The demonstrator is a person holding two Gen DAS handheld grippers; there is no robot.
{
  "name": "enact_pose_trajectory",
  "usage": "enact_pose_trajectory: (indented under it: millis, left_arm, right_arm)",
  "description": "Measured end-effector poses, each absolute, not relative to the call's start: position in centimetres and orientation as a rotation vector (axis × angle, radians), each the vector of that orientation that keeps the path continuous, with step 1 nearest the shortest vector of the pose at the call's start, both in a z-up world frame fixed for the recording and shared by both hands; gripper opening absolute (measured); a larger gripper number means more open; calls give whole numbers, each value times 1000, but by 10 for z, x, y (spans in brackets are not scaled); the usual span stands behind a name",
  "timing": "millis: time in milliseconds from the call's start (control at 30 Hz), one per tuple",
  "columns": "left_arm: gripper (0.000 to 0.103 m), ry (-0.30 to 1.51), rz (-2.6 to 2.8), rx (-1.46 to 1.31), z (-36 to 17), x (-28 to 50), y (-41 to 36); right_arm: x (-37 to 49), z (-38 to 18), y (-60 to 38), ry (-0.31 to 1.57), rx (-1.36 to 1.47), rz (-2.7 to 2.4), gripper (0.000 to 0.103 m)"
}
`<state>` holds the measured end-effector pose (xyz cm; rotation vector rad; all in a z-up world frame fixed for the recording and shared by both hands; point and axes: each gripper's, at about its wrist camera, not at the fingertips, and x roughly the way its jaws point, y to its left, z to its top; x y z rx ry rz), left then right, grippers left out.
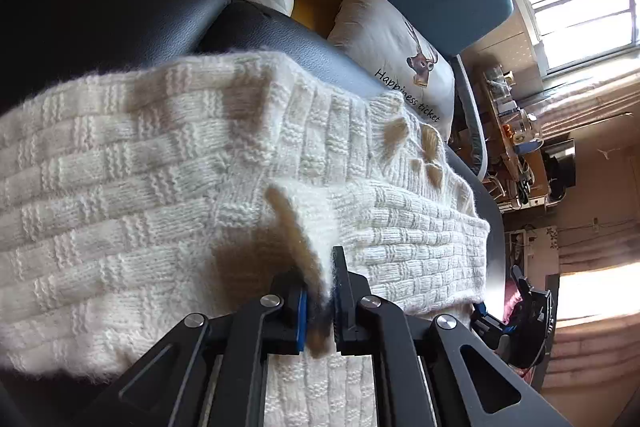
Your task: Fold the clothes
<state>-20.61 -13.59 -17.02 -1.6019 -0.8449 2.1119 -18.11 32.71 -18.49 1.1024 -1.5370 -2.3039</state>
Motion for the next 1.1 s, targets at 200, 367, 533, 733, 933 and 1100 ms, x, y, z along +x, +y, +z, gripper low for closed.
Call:
enact_pose_trajectory:
  millis: [200, 367, 533, 733, 933, 1100]
  left_arm:
    - [9, -792, 2149, -1444, -140, -207, -133]
    - [9, -664, 2270, -1421, -131, -216, -128]
    - [10, -666, 2288, -1567, -161, -219, -136]
    - [14, -807, 2338, -1547, -151, -202, -167]
    - [14, -632, 2424, -1439, -116, -181, -153]
    - [16, -476, 2351, -1458, -124, -183, -91]
  right_arm:
    - [-176, -180, 331, -1503, 1032, -2326, 89]
    - [-174, -188, 330, -1481, 1086, -2321, 85]
    - [-171, -191, 342, -1566, 1088, -2232, 85]
    - [-148, -190, 365, -1648, 1069, -2161, 85]
    - [-130, -155, 365, -1423, 1055, -2265, 86]
    - [-166, -133, 317, -1061, 1137, -2265, 86]
